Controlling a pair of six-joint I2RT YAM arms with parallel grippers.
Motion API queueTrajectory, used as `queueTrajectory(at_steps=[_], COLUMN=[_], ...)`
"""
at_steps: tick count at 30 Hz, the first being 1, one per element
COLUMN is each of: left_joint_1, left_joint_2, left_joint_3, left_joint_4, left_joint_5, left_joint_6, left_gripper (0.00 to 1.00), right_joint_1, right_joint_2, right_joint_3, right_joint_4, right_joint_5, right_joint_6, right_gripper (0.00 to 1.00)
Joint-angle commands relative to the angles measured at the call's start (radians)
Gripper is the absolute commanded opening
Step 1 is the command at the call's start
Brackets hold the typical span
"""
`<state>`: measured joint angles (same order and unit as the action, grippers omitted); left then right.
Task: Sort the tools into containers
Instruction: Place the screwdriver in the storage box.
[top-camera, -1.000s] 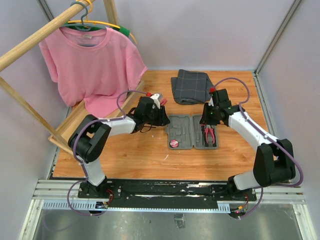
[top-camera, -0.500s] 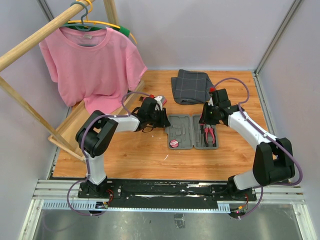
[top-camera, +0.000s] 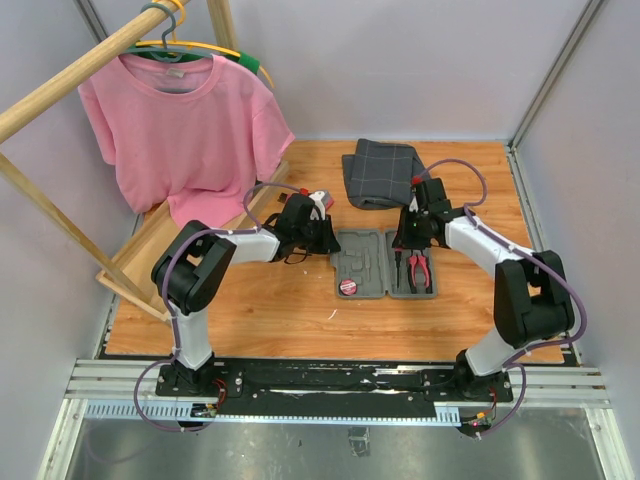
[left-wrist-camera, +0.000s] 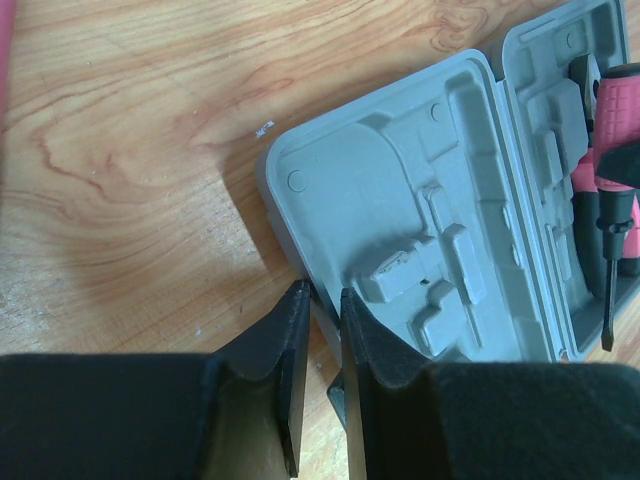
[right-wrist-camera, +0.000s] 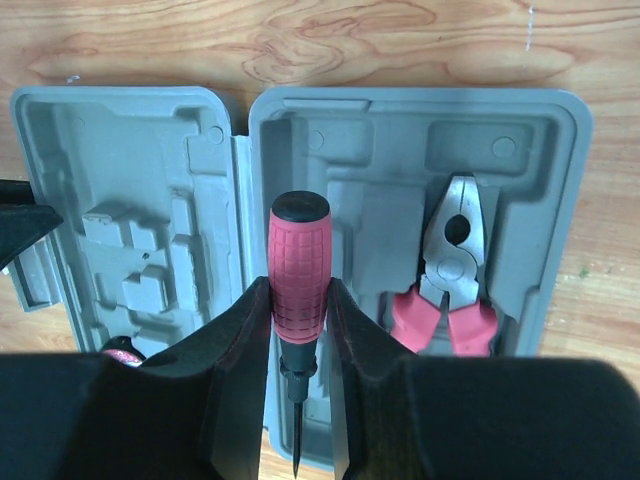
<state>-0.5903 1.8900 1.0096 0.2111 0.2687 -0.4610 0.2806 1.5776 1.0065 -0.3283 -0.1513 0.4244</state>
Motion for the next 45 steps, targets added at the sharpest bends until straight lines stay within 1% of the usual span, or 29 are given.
queueTrajectory(at_steps=[1,7,15,17,21,35,40,45], left_joint_1=[0.007,0.007,0.007,0.007,0.007,0.007,0.006,0.007], left_joint_2=[0.021,0.023,0.022,0.022,0.019,0.008,0.005,0.003], left_joint_3=[0.023,0.023,0.022,0.02,0.021,0.021,0.021,0.02], left_joint_4=[-0.001,0.002,0.002,0.001,-0.005,-0.015,-0.016,-0.018], left_joint_5=[0.019,0.026,0.031,0.027,0.016,-0.001,-0.005,-0.003], left_joint_6=[0.001,0.002,0.002,0.003,0.009,0.014,0.016,0.018], left_gripper=[0.21,0.2,0.2,0.2,0.2,0.2,0.19,0.19], right_joint_1=[-0.007,0.0,0.0,0.002,0.003,0.006,0.008,0.019], right_joint_2=[0.023,0.058,0.092,0.099,0.107,0.118,0.072,0.044], right_joint_3=[0.032,0.036,0.04,0.043,0.036,0.043,0.038,0.034], right_joint_4=[0.054,0.075,0.094,0.1,0.118,0.113,0.095,0.068], right_joint_5=[-0.035,-0.035,-0.005,-0.003,-0.002,0.003,0.023,0.023], right_joint_6=[0.002,-0.008,-0.012,-0.018,-0.023,-0.022,-0.032,-0.05], right_gripper=[0.04,0.05,0.1,0.13,0.26,0.39,0.39,0.33])
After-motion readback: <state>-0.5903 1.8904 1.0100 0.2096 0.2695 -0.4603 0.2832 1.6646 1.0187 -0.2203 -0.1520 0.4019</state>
